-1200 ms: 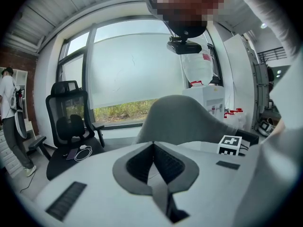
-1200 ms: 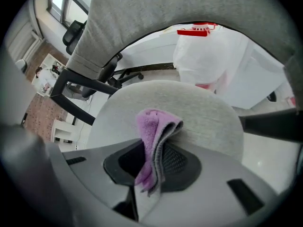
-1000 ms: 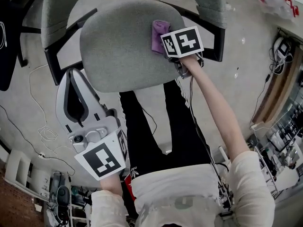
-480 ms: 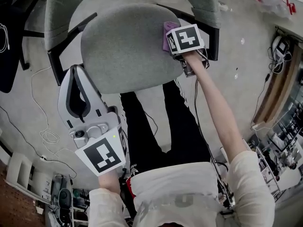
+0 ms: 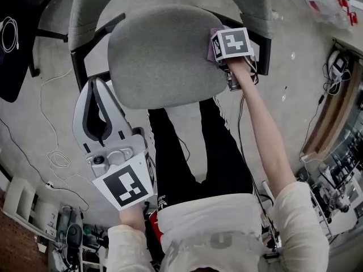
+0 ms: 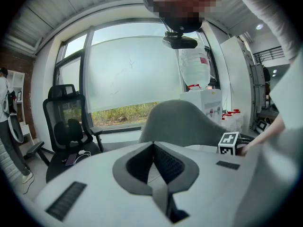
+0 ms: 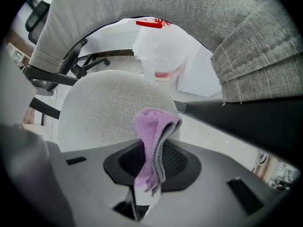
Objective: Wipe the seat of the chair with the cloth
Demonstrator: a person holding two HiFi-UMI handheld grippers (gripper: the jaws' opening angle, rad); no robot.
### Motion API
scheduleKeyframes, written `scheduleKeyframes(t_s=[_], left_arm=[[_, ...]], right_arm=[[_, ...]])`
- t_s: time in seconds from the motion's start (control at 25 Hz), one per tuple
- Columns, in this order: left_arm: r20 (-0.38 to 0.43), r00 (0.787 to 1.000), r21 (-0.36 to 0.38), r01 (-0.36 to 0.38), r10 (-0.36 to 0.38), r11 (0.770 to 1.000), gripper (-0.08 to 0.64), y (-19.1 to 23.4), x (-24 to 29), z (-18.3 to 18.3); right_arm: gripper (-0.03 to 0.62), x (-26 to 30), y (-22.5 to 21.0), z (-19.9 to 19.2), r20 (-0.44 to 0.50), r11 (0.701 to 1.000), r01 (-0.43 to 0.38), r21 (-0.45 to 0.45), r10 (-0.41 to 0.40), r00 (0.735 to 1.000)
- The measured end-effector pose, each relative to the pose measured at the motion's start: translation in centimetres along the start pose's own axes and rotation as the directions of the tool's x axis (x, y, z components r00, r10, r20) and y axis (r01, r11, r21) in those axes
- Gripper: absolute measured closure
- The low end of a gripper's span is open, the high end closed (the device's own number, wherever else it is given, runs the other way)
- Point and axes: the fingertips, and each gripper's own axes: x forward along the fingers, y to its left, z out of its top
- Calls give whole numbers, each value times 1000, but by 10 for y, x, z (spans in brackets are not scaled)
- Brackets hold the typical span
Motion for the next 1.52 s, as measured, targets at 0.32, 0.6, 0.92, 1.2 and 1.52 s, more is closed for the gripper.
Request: scheduleKeyframes(t_s=[0.32,0.6,0.92,1.2,1.52], left_arm=[[-32,998,-28,-55,54,998,548,31,-14,-15],[-42,994,-32,-102,101,994,548,64,-26,-22],[-72,989,-24,-131,129,991,548,96,-31,-40],[-91,989,-16,-119,117,993,548,92,-30,-50],[-62,997,-20,-49,48,999,548,52,-8,-32]], right_arm=[[505,-50,79,12,191,971,-237,-41,241,952],[505,-58,264,-1,164,809,-573,-135,588,792],[505,-9,399,-39,52,742,-645,-183,662,747],[505,9,382,-47,47,765,-616,-187,634,772],[505,6,328,-61,65,784,-573,-239,601,796]])
